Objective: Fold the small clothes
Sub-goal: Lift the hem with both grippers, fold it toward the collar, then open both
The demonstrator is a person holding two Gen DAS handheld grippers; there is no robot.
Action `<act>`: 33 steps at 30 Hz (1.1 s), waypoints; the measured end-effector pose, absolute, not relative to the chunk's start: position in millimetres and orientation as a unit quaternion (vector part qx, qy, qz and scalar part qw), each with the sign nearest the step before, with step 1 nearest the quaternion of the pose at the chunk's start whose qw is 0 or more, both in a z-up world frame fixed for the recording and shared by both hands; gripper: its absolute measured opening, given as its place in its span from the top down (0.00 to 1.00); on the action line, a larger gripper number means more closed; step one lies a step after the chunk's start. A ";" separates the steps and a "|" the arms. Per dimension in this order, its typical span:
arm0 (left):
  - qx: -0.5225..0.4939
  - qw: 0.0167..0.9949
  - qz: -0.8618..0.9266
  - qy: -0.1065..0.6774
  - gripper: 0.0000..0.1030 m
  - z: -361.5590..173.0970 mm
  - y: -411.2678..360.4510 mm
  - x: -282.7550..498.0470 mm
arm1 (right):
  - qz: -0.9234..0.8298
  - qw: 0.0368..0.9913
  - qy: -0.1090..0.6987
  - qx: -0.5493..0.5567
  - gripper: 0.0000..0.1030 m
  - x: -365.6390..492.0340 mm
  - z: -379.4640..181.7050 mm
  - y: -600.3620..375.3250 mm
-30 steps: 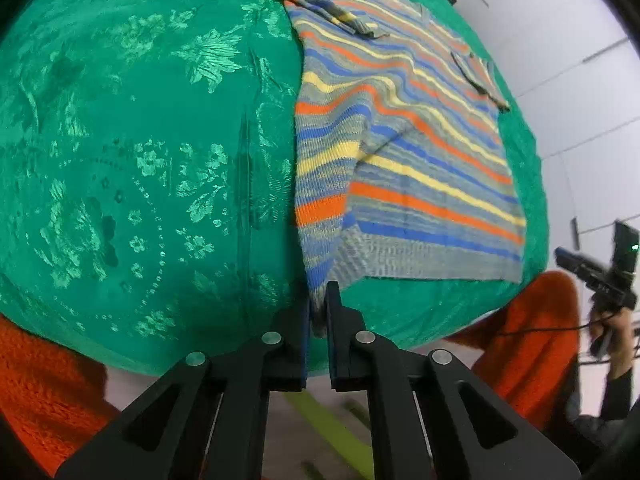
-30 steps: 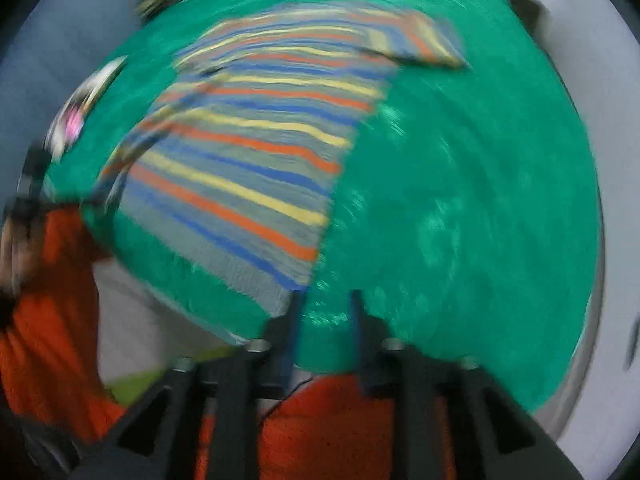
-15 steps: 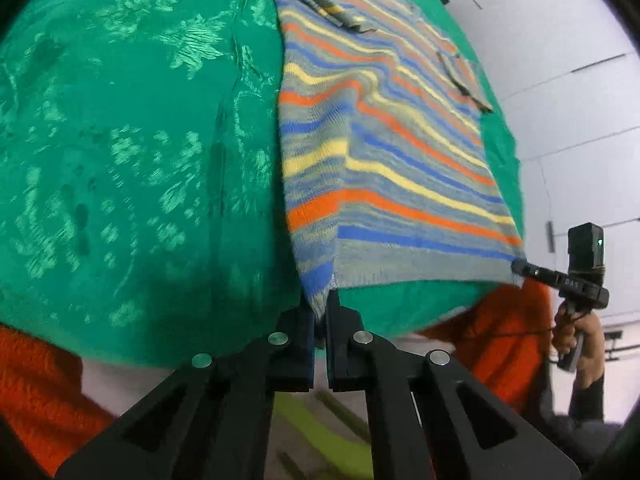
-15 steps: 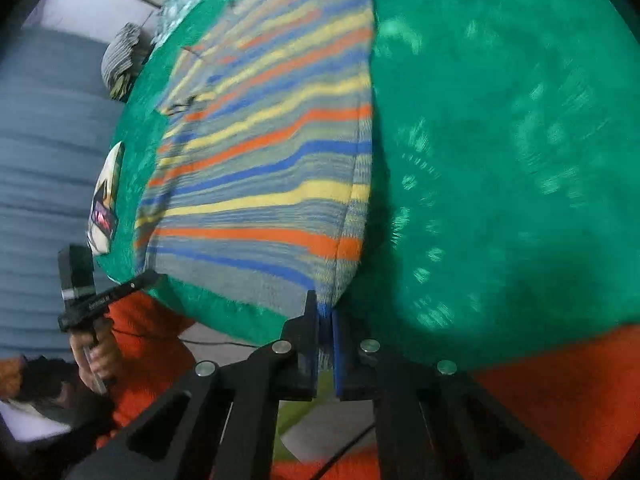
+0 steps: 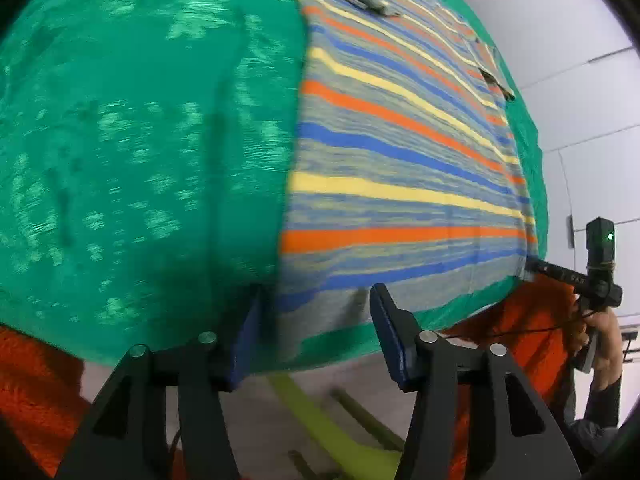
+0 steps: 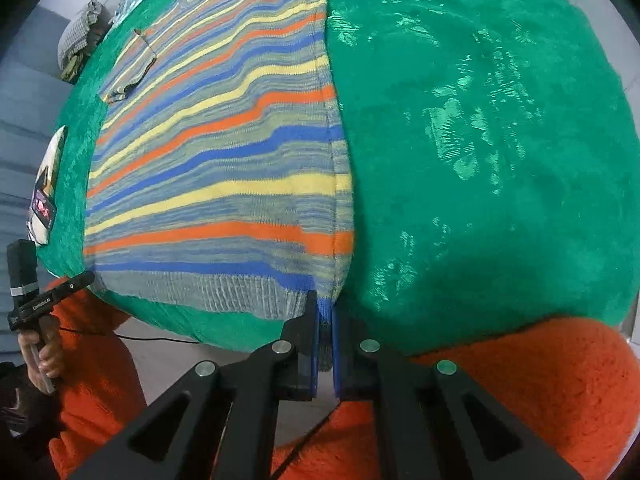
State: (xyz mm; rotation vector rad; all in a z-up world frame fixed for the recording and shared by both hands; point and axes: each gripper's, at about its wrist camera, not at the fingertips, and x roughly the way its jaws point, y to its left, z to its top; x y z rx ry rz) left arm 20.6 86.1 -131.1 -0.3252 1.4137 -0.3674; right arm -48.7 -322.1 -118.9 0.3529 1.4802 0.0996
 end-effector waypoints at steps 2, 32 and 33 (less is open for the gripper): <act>-0.114 0.743 -0.144 0.644 0.98 -132.9 78.1 21.8 | 0.047 0.725 0.667 0.167 0.95 -50.5 -122.8 -328.8; -0.030 0.738 -0.052 0.672 0.99 -138.4 109.5 -11.4 | 0.025 0.667 0.741 0.072 0.96 -44.4 -159.5 -268.9; -0.028 0.737 -0.051 0.673 0.99 -138.1 105.8 -9.4 | 0.024 0.666 0.742 0.072 0.96 -40.9 -162.6 -264.2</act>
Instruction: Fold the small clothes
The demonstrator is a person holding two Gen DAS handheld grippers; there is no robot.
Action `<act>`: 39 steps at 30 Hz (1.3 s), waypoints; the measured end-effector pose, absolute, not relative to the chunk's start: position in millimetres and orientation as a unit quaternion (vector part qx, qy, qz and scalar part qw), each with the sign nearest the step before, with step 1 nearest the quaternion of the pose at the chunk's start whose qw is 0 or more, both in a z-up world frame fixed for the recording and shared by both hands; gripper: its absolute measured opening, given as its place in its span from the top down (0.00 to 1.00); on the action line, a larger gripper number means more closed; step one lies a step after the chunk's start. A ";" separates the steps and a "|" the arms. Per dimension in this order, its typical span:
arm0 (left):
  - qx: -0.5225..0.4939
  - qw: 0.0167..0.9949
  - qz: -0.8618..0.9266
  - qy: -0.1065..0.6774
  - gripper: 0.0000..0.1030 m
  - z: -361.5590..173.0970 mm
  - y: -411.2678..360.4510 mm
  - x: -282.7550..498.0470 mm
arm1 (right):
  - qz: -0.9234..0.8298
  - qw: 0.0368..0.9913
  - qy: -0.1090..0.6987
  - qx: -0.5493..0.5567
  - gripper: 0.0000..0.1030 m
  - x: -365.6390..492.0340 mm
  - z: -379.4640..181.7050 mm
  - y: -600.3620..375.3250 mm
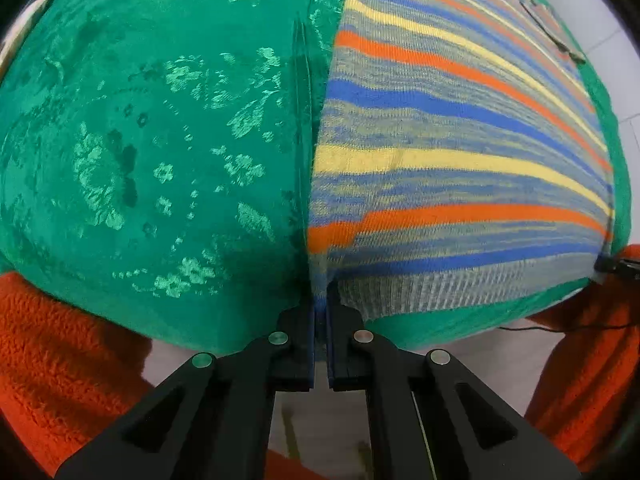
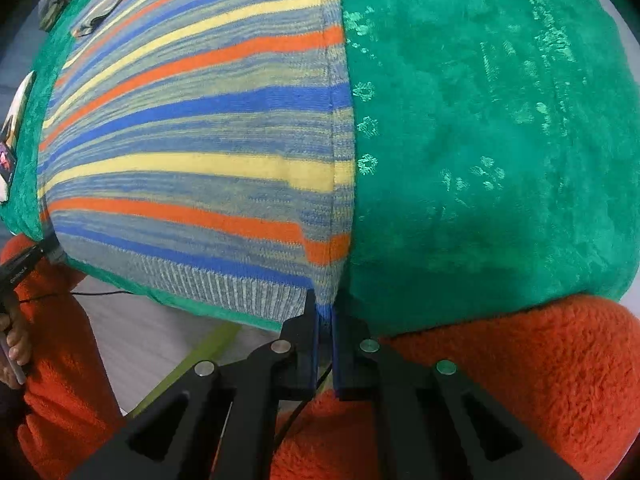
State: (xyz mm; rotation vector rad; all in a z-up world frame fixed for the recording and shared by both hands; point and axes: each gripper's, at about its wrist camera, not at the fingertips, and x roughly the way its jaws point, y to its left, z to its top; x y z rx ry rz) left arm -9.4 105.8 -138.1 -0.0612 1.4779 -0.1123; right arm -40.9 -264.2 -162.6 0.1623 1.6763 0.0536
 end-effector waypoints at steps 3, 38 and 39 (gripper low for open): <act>-0.023 0.738 -0.050 0.673 0.98 -136.1 105.8 -11.3 | 0.021 0.664 0.745 0.066 0.96 -36.9 -167.5 -258.9; -0.067 0.822 0.087 0.559 0.27 -21.7 110.1 -35.9 | 0.109 0.856 0.476 -0.171 0.23 139.5 -65.3 -246.7; -0.064 0.817 0.092 0.566 0.27 -25.5 108.8 -38.0 | 0.116 0.851 0.479 -0.180 0.23 154.4 -82.2 -236.9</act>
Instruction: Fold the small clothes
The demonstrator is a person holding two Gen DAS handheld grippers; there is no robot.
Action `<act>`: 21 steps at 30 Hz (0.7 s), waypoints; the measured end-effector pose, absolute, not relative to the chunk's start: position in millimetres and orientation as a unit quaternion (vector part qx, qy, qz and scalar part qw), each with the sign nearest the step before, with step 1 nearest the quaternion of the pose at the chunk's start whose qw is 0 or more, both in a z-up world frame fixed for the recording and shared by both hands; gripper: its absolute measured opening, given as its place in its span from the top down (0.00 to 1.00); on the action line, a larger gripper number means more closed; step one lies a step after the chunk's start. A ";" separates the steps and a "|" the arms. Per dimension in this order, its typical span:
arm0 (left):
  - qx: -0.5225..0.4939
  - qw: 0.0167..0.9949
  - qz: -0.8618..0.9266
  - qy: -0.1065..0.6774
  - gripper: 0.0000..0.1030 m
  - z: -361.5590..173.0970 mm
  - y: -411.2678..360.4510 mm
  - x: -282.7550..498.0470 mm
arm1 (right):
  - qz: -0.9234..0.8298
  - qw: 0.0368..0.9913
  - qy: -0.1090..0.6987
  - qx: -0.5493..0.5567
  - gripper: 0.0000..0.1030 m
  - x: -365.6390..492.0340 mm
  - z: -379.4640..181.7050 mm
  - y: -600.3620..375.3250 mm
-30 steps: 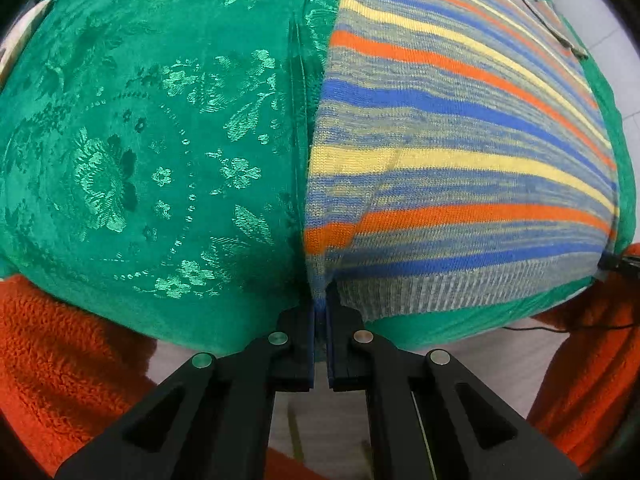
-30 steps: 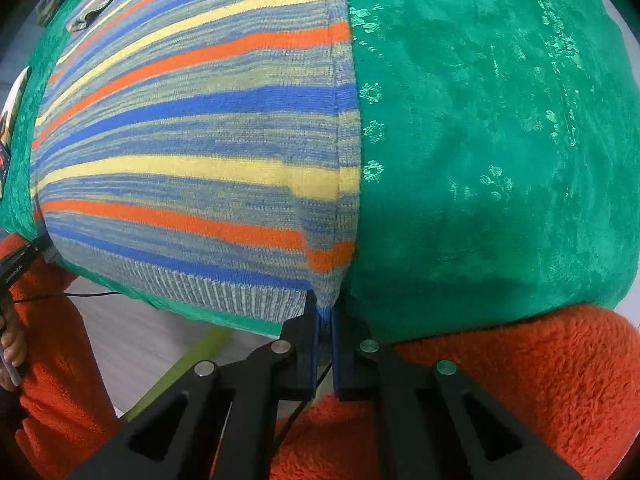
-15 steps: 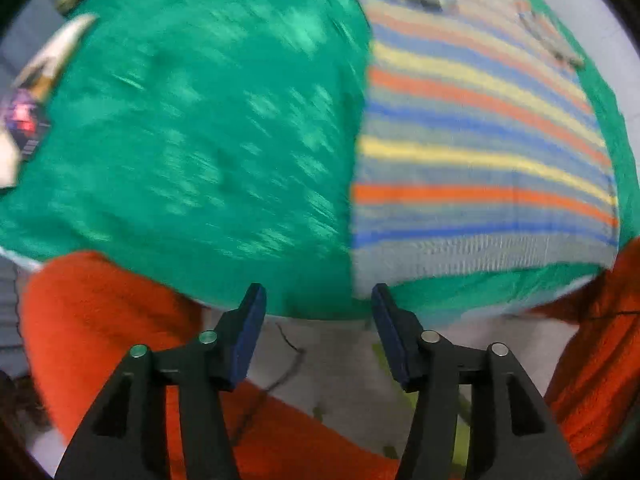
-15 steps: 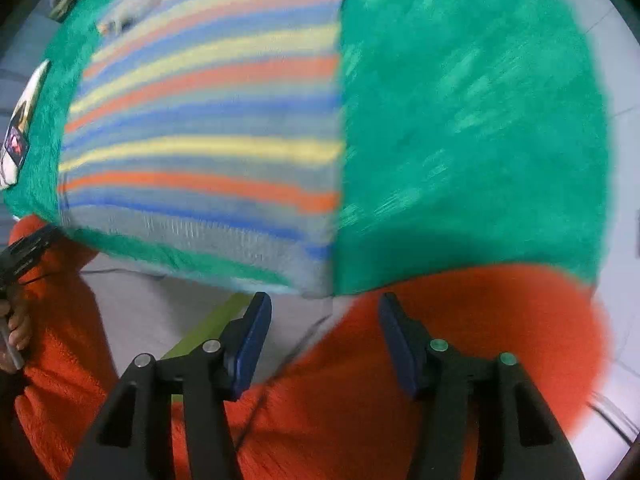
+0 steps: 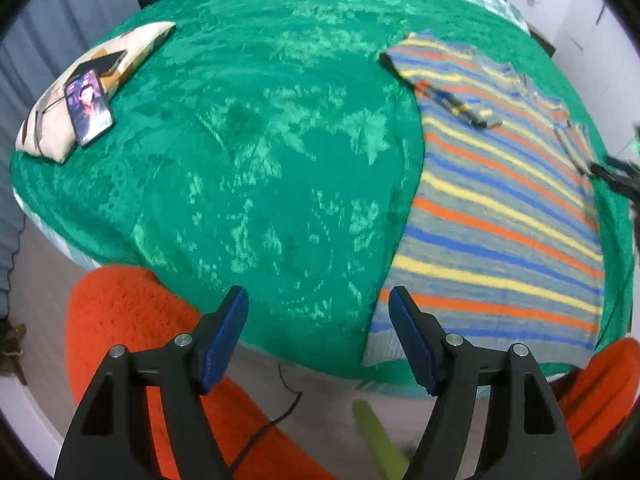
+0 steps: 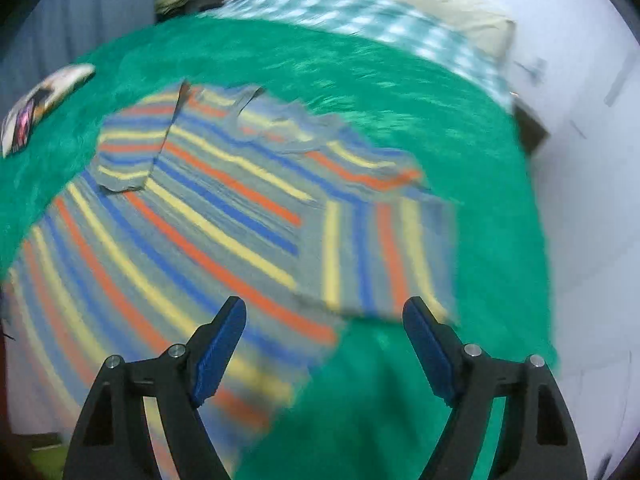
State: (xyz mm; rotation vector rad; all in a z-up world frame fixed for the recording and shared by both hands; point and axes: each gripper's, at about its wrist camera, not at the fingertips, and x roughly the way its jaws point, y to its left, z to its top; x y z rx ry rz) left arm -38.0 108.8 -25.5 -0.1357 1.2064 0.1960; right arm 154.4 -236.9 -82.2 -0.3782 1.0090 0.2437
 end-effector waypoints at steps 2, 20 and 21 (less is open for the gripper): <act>-0.061 0.811 0.099 0.573 0.27 -36.6 114.5 -37.3 | 0.105 0.841 0.489 -0.208 0.26 182.1 -115.3 -226.2; -0.062 0.794 0.078 0.600 0.28 -50.4 93.8 -27.5 | -0.143 0.797 0.417 0.413 0.96 71.1 -125.7 -565.7; -0.059 0.795 0.077 0.599 0.28 -49.1 92.1 -28.5 | -0.137 0.797 0.414 0.418 0.94 69.8 -129.8 -565.9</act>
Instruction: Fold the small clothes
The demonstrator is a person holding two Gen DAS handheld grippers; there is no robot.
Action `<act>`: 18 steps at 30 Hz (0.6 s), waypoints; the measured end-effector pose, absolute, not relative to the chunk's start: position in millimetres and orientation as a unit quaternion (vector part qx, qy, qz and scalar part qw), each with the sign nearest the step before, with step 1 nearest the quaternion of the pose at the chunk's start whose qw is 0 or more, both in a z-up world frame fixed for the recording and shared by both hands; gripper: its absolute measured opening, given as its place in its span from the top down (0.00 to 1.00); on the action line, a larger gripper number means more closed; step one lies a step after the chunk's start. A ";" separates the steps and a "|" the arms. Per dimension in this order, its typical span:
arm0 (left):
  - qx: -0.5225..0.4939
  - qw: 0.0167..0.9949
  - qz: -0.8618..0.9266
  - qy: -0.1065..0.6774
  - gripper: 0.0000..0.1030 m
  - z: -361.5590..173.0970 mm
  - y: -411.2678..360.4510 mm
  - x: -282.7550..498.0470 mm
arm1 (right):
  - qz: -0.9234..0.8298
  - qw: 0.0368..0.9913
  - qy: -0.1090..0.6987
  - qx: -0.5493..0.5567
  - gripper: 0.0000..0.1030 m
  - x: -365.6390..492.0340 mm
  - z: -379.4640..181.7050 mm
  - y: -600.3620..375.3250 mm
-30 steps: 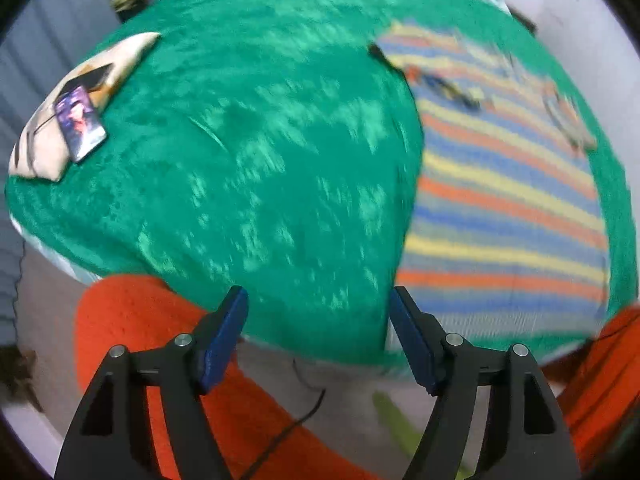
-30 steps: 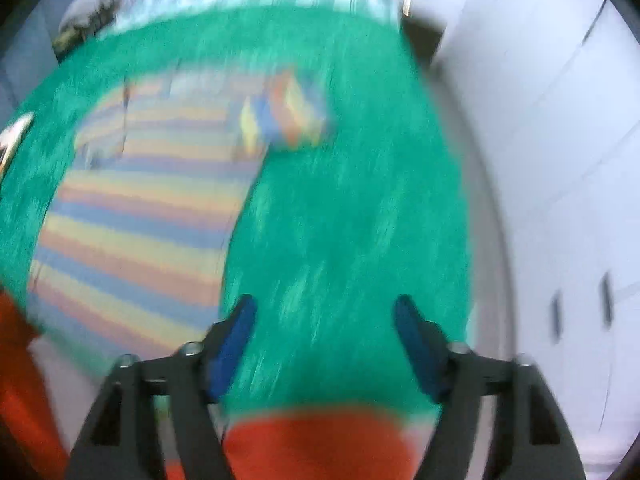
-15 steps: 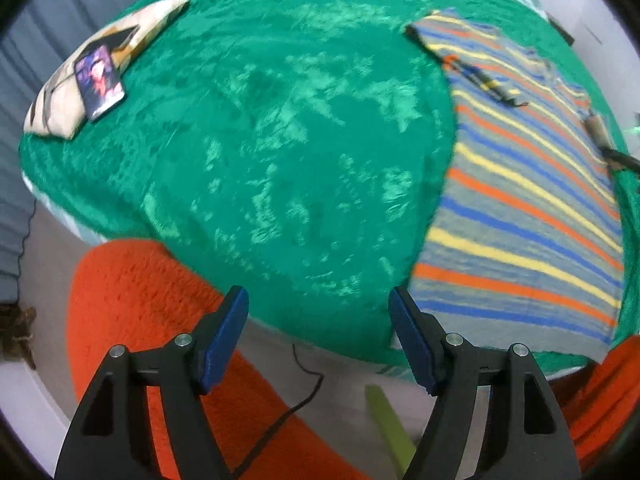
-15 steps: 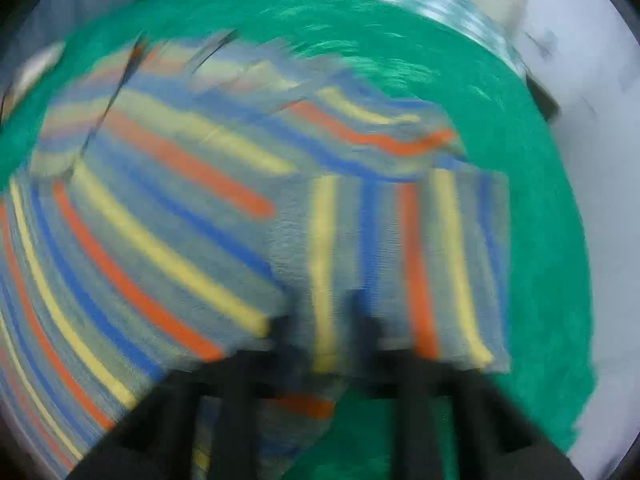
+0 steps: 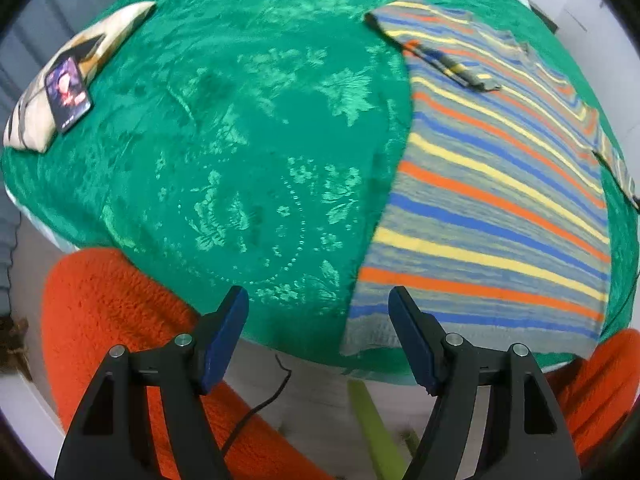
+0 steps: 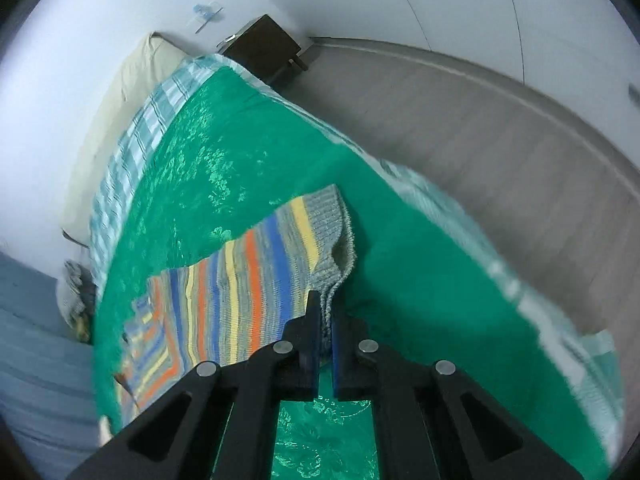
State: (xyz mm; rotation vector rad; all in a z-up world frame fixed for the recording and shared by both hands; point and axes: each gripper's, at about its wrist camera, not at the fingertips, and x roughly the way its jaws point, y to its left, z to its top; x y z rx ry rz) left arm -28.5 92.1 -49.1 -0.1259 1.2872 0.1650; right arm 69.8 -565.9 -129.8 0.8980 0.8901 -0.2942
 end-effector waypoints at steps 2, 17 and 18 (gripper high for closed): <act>-0.053 0.795 0.079 0.599 0.28 -48.4 92.2 -30.1 | -0.113 0.793 0.406 0.440 0.88 67.1 -138.8 -563.0; -0.018 0.789 0.110 0.604 0.28 -57.0 101.0 -26.5 | -0.219 0.804 0.468 0.294 0.98 64.7 -144.2 -536.1; -0.009 0.793 0.110 0.599 0.28 -51.9 101.6 -25.2 | -0.220 0.804 0.469 0.292 0.98 64.2 -144.7 -537.7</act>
